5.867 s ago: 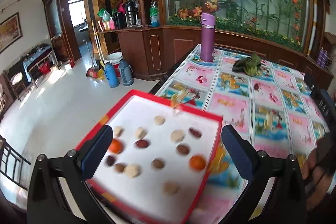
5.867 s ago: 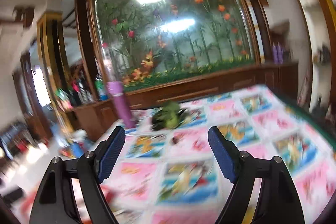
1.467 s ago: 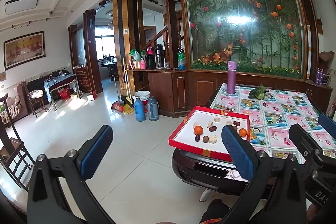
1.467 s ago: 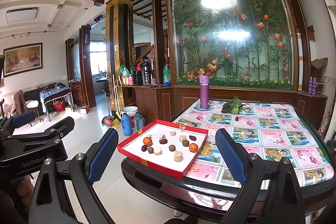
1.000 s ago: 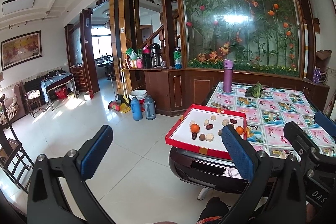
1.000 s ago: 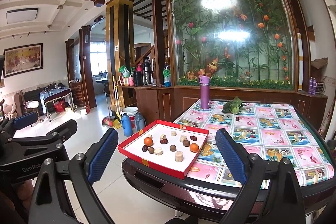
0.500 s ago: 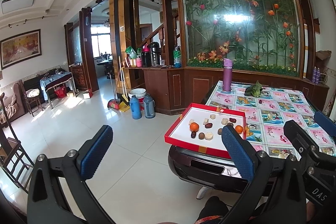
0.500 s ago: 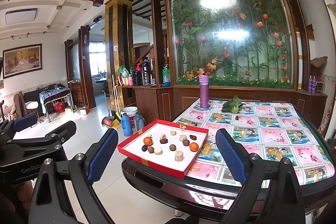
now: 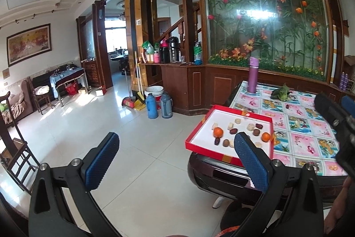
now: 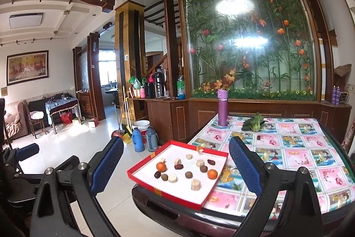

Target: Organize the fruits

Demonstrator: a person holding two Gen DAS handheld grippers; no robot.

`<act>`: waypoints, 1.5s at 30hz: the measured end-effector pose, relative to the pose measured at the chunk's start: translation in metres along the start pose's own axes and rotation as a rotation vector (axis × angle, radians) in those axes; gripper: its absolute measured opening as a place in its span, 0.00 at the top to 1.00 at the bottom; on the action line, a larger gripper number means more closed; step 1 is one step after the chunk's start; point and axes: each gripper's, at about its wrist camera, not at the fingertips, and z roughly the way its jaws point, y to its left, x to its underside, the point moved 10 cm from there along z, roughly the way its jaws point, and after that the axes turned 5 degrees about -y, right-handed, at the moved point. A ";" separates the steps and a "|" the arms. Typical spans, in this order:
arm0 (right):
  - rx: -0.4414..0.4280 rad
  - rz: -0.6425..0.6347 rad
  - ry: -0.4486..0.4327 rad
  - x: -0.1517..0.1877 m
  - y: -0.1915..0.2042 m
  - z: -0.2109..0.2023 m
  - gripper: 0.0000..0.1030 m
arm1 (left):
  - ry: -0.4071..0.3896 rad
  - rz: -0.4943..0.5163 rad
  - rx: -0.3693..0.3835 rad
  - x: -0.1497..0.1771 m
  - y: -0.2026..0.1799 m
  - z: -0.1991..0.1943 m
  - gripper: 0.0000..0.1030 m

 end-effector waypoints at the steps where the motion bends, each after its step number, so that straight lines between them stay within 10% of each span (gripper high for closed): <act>1: 0.000 0.001 0.001 0.000 -0.002 0.004 0.06 | 0.002 -0.002 -0.011 -0.001 0.002 0.003 0.00; 26: -0.033 0.040 0.072 0.004 -0.029 0.093 0.05 | 0.117 0.076 -0.087 -0.034 -0.026 0.099 0.00; 45: -0.061 0.044 0.069 0.014 -0.053 0.060 0.05 | 0.134 0.105 -0.089 -0.024 -0.065 0.088 0.00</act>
